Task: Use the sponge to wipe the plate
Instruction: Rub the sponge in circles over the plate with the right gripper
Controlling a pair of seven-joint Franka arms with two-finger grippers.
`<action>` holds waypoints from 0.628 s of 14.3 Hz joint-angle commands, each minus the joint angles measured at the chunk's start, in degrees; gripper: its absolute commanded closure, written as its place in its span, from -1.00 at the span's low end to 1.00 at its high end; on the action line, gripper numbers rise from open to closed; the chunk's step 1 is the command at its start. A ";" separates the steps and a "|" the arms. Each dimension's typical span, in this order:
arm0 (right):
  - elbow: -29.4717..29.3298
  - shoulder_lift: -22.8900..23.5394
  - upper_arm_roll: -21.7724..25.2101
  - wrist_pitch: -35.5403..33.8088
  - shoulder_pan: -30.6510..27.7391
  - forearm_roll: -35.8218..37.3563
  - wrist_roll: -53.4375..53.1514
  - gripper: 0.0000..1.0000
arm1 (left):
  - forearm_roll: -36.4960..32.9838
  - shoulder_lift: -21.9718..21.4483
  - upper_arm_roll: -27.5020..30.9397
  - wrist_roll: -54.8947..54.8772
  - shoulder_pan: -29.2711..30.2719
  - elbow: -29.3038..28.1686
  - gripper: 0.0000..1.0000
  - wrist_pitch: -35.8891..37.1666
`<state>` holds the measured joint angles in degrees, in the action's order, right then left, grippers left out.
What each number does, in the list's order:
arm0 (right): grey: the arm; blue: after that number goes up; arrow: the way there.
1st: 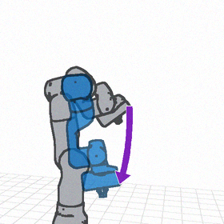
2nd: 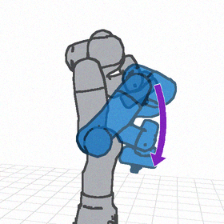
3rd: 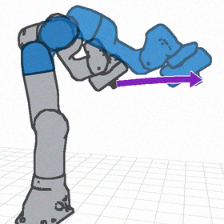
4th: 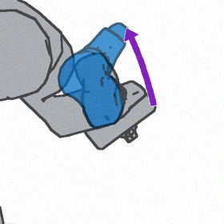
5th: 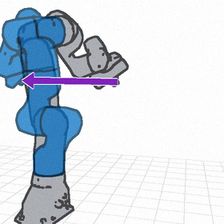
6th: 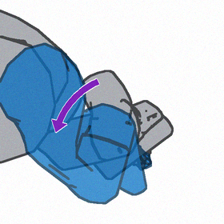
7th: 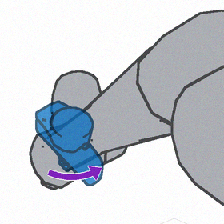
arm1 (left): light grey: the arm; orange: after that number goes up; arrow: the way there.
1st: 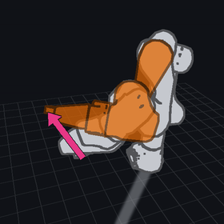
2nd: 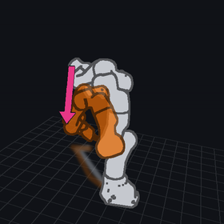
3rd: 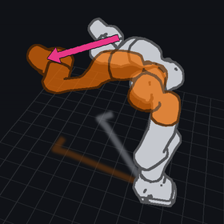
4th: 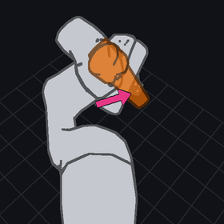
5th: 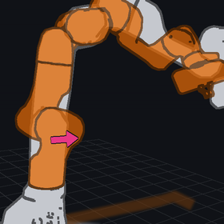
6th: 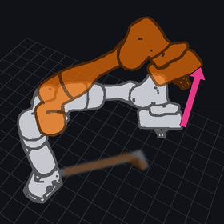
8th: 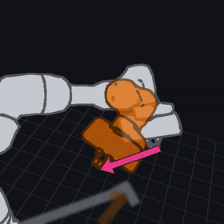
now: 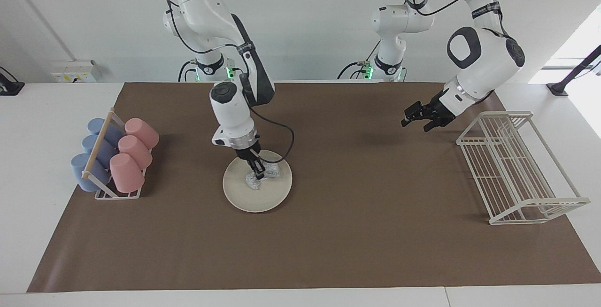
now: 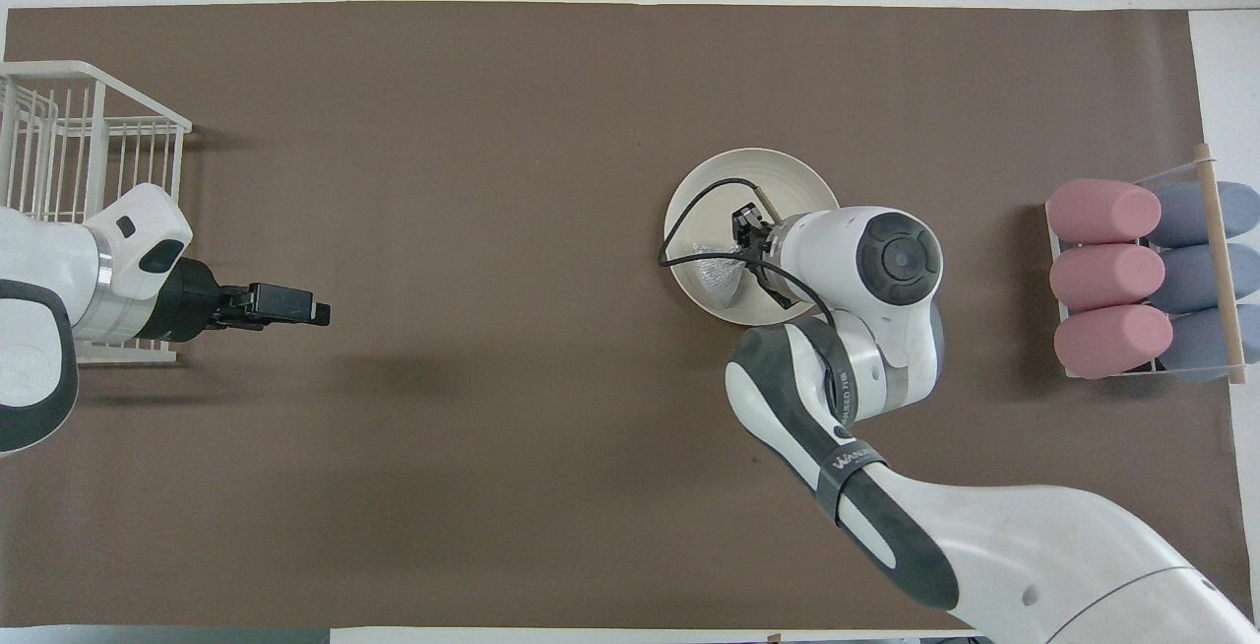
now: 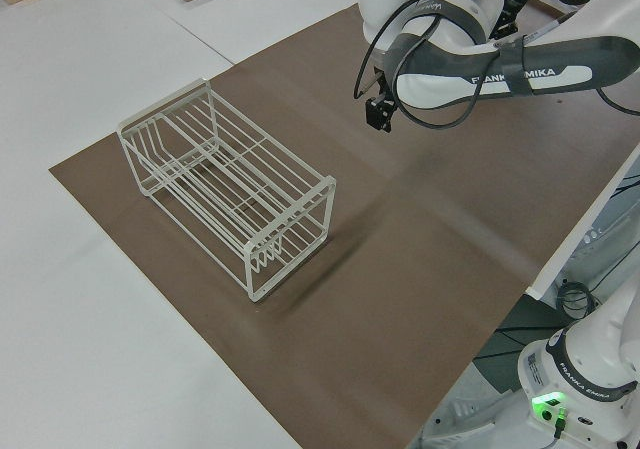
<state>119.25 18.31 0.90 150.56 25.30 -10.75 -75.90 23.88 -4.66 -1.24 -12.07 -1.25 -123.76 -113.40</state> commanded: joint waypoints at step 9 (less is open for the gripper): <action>-10.32 -3.89 0.06 -19.02 1.42 -1.11 -7.76 1.00 | -1.38 -0.26 0.18 1.17 -0.68 0.54 -1.00 -3.94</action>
<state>114.52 17.35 1.05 141.37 26.72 -10.76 -80.87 23.83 -4.67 -1.21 -11.98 -1.27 -122.76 -116.01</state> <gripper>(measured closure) 0.903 0.000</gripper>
